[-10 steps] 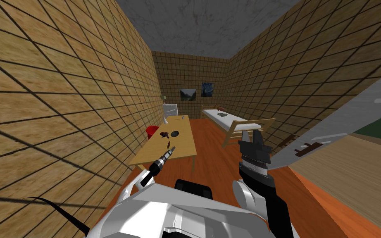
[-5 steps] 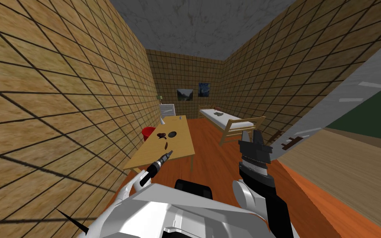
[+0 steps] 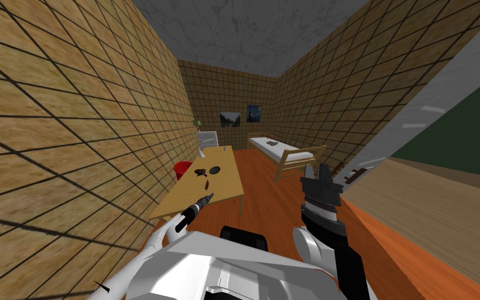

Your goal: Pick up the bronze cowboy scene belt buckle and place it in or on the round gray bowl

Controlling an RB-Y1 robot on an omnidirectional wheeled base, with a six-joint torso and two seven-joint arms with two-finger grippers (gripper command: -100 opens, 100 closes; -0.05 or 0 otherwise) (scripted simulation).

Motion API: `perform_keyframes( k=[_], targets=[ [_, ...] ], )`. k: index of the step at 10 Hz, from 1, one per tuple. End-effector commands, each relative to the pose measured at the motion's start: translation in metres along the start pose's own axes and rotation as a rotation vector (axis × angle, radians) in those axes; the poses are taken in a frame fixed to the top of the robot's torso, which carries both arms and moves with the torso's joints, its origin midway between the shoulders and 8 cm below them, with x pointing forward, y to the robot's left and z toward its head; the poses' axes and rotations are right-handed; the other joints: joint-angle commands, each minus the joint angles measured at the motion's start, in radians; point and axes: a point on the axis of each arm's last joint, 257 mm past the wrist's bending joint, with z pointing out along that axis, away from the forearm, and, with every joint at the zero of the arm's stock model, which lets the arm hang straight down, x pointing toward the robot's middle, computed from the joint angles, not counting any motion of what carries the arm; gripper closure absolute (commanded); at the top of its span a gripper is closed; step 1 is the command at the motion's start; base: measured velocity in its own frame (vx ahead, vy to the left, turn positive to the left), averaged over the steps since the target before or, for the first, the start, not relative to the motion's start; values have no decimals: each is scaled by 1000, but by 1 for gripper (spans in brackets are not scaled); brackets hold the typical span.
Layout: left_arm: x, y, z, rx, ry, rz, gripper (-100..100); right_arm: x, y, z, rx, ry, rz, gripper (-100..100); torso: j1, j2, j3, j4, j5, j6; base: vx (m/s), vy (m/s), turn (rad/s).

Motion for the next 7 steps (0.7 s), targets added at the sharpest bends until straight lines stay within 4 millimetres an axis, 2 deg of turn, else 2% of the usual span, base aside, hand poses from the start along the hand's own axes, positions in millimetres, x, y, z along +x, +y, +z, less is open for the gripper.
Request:
perform_keyframes(
  k=[1,2,4,7],
  targets=[
    [0,20,2,-41,15,38,-100,0,0,0,0,0,0,0,0,0,0,0,0,0,5,-2,-80],
    [2,23,1,-49,19,38,-100,0,0,0,0,0,0,0,0,0,0,0,0,1,6,3,-57],
    [-2,56,4,-123,41,100,-100,0,0,0,0,0,0,0,0,-1,0,0,0,0,12,5,-99],
    [-8,85,6,-190,58,152,-100,0,0,0,0,0,0,0,1,-1,-1,0,0,0,21,10,-56]
  ],
)
